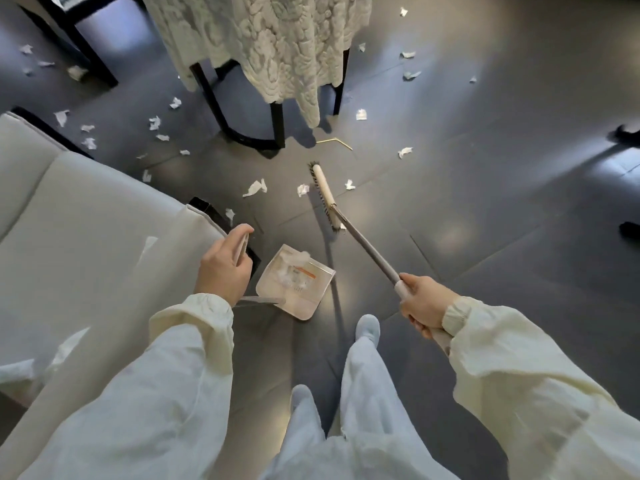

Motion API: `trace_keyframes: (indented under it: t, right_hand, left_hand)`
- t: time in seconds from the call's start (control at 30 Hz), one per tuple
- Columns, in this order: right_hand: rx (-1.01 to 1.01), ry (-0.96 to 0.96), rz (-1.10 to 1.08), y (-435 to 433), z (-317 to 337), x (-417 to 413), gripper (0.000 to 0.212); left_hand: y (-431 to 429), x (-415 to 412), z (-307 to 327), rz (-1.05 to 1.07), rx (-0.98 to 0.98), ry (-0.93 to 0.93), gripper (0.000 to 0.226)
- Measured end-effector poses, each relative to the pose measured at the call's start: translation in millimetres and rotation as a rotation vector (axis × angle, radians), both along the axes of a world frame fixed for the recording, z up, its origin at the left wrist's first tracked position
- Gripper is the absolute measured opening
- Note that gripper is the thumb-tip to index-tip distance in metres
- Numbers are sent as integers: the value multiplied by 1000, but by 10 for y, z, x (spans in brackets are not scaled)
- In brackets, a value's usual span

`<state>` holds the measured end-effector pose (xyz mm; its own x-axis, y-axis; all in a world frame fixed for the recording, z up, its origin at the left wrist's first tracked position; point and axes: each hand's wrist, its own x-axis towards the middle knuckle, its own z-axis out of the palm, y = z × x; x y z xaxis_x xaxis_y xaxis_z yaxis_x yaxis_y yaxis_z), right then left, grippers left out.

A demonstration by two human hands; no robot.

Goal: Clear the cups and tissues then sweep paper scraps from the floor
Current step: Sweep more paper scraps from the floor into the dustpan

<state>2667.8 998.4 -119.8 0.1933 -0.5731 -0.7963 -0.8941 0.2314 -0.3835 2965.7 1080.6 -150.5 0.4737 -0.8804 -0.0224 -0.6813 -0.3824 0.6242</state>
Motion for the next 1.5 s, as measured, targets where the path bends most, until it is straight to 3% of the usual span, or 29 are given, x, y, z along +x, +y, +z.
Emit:
trace_keyframes:
  t: [0.1, 0.2, 0.33, 0.4, 0.53, 0.63, 0.7, 0.77, 0.9, 1.1, 1.33, 1.5]
  right_hand:
    - [-76, 100, -7, -510, -210, -93, 16]
    - [-90, 194, 56, -1018, -407, -178, 18]
    - [8, 228, 52, -1535, -585, -308, 16]
    - [77, 216, 73, -1751, -600, -334, 5]
    - [139, 224, 161, -2030, -515, -297, 33]
    - [118, 305, 379, -2130, -450, -156, 7]
    - [126, 323, 438, -2078, -448, -74, 35]
    - [149, 291, 451, -1947, -388, -33, 42]
    - [259, 108, 373, -1744, -191, -63, 43]
    - [302, 43, 182, -1592, 148, -97, 36]
    - [115, 0, 72, -1983, 35, 16, 49]
    - [-46, 121, 140, -2689, -193, 127, 29]
  left_hand:
    - [-401, -97, -32, -21, 40, -28, 40]
    - [-776, -213, -86, -12, 46, -73, 43]
    - [-1238, -376, -153, 35, 81, -80, 45]
    - [-1427, -419, -162, 30, 94, -96, 47]
    - [-1658, -426, -148, 57, 117, -138, 48]
    - [-1820, -439, -140, 88, 103, -125, 48]
    - [-1921, -442, -138, 100, 88, -113, 48]
    - [-1989, -431, -133, 109, 78, -108, 47]
    - [-2039, -399, -139, 101, 66, -99, 47]
    - [-1962, -264, -144, 83, 67, -66, 47]
    - [-2051, -121, -127, 153, 28, -30, 46]
    - [-2259, 27, -96, 154, 44, -59, 45]
